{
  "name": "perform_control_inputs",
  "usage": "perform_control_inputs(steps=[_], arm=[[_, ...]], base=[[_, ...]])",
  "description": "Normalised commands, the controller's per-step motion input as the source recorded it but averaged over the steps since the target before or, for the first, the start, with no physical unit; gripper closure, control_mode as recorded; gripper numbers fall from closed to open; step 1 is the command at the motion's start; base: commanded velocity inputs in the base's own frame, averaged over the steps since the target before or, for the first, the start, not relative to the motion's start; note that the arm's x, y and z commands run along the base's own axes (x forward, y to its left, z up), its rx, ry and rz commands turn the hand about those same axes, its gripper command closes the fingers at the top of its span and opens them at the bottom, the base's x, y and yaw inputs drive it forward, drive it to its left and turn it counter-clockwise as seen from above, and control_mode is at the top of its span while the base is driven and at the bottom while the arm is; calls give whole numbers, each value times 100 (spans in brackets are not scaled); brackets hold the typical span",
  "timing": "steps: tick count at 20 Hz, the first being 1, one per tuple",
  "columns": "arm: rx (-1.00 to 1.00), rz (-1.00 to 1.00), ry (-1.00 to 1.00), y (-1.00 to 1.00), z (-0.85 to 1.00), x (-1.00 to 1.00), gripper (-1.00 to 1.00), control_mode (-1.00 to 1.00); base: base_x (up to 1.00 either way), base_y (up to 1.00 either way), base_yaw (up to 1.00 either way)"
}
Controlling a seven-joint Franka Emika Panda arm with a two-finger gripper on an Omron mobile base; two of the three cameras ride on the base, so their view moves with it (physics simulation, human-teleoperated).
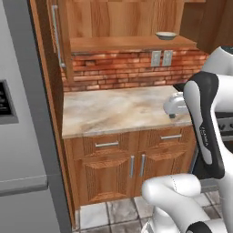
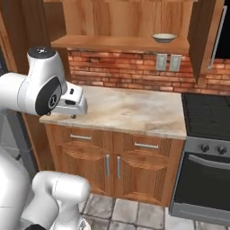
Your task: Take the smaller bowl and place it next to the appetizer plate on the dining counter , and place the larger bowl next to the plate with cooked food.
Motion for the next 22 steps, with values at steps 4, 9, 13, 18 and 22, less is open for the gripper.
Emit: perform_control_inputs(steps=[4, 9, 13, 18, 22], arm=[[0, 0, 0, 0, 0, 0, -100, 100], [0, 0, 0, 0, 0, 0, -100, 100], [0, 0, 0, 0, 0, 0, -100, 100], [0, 0, 0, 0, 0, 0, -100, 100], [0, 0, 0, 0, 0, 0, -100, 100]], base=[[75, -47, 0], [70, -40, 0], [70, -29, 0], [69, -20, 0], [57, -27, 0]])
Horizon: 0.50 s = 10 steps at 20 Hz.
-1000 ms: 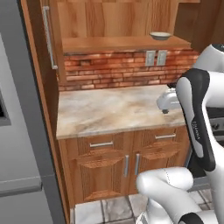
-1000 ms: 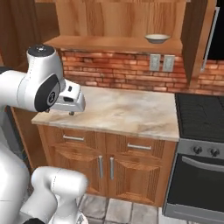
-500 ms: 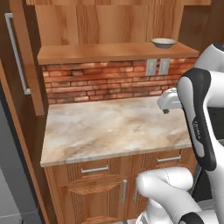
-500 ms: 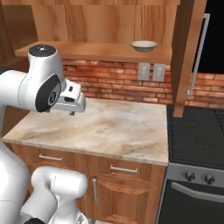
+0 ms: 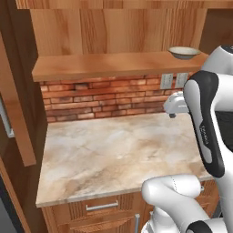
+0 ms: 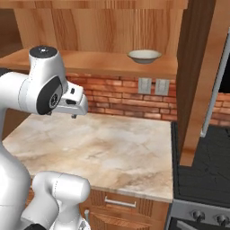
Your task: Take the smaller bowl and place it next to the appetizer plate on the dining counter , and place the larger bowl next to the plate with cooked food.
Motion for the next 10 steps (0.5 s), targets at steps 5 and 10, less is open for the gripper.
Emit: perform_control_inputs(steps=[5, 10], arm=[[0, 0, 0, 0, 0, 0, -100, 100], [0, 0, 0, 0, 0, 0, -100, 100]], base=[[46, -29, 0], [17, -39, -6]])
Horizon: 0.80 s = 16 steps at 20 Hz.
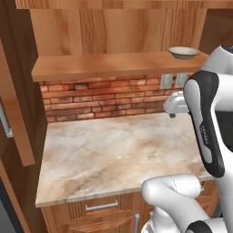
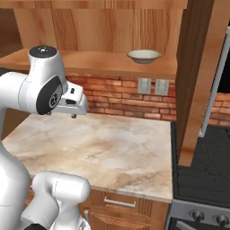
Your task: Take the smaller bowl and place it next to the appetizer plate on the dining counter , and place the larger bowl next to the plate with cooked food.
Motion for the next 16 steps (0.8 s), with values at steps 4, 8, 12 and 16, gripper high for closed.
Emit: perform_control_inputs(steps=[4, 8, 12, 16], arm=[[0, 0, 0, 0, 0, 0, -100, 100], [0, 0, 0, 0, 0, 0, -100, 100], [0, 0, 0, 0, 0, 0, -100, 100], [0, 0, 0, 0, 0, 0, -100, 100]], base=[[0, -56, -17], [0, -47, -21], [6, -29, -15], [12, -15, -13]])
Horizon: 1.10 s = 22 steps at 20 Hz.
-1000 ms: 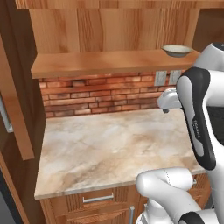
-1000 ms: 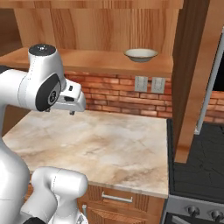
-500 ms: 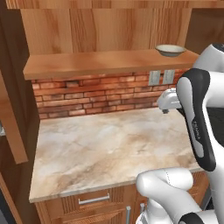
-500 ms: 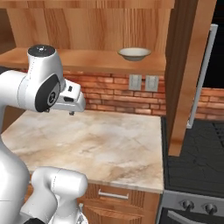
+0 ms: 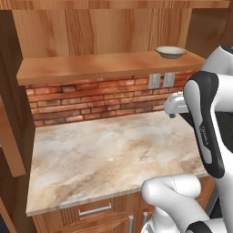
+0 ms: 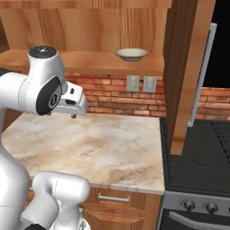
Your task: Take the smaller bowl and place it next to the appetizer plate on the dining counter , and place the larger bowl next to the plate with cooked food.
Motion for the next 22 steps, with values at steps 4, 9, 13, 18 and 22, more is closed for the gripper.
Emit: perform_control_inputs(steps=[4, 9, 13, 18, 22], arm=[[0, -9, -5, -11, 1, 2, -100, -100], [-1, -15, -19, -15, 13, 0, -100, -100], [0, -17, -32, -3, 25, 1, -100, -100], [0, -16, -21, 0, 70, 16, -100, -100], [5, -21, -9, -4, 76, 11, -100, -100]], base=[[3, -2, -4], [0, 0, 0], [0, 0, 0], [0, 0, 0], [0, 0, 0]])
